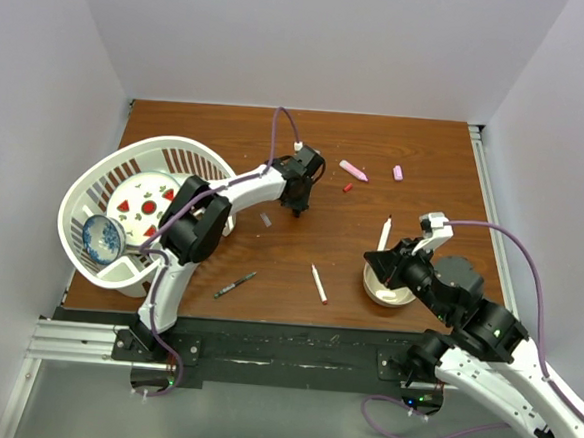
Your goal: Insert the pens into the pen caps
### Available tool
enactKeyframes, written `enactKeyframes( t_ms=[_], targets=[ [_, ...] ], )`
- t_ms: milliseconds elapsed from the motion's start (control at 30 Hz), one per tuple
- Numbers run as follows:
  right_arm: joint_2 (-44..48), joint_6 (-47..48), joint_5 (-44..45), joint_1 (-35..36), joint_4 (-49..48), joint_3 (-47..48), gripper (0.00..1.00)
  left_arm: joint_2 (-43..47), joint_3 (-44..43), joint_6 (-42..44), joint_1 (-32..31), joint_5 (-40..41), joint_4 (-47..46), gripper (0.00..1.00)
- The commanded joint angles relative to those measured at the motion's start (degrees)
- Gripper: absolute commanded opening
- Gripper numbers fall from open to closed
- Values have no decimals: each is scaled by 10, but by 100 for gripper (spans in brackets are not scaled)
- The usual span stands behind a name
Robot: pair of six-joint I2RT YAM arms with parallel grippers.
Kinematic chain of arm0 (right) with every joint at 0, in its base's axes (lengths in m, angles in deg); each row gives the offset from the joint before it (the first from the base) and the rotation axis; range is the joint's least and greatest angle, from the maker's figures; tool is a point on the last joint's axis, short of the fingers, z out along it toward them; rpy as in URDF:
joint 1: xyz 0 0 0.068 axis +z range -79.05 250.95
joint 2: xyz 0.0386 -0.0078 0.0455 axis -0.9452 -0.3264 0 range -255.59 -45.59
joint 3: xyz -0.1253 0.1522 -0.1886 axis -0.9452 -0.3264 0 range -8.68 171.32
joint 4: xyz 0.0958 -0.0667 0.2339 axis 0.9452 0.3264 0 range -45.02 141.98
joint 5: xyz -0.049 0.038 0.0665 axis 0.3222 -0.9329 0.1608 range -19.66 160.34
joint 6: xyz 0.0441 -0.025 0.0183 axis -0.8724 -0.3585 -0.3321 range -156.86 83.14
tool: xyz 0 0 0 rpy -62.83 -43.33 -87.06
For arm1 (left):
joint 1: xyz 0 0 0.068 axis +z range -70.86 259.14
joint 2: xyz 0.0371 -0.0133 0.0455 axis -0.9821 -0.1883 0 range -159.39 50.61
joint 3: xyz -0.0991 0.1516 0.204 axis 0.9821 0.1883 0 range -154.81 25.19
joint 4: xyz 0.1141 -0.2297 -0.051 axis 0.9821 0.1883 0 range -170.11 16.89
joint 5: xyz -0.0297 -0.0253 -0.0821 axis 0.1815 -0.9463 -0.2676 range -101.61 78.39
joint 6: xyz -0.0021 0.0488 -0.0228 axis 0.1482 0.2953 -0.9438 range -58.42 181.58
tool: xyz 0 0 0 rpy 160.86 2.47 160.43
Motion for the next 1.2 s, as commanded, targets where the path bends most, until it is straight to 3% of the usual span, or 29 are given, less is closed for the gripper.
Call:
enactKeyframes(
  t_ms=[0, 467, 533, 633, 1000, 1167],
  targets=[
    [4, 11, 16, 1, -5, 25, 0, -21, -19, 10, -7, 34, 47, 26],
    [14, 11, 16, 1, 7, 27, 0, -51, -34, 18, -19, 64, 90, 26],
    [17, 12, 16, 1, 5, 26, 0, -54, -32, 18, -19, 60, 93, 21],
    [14, 11, 11, 1, 2, 26, 0, -51, -20, 14, -21, 57, 91, 1],
    [-18, 18, -31, 1, -50, -1, 0, 109, 103, -18, -18, -13, -29, 0],
    [-36, 39, -106, 0, -107, -25, 0, 244, 183, -57, -19, -141, -127, 0]
  ],
)
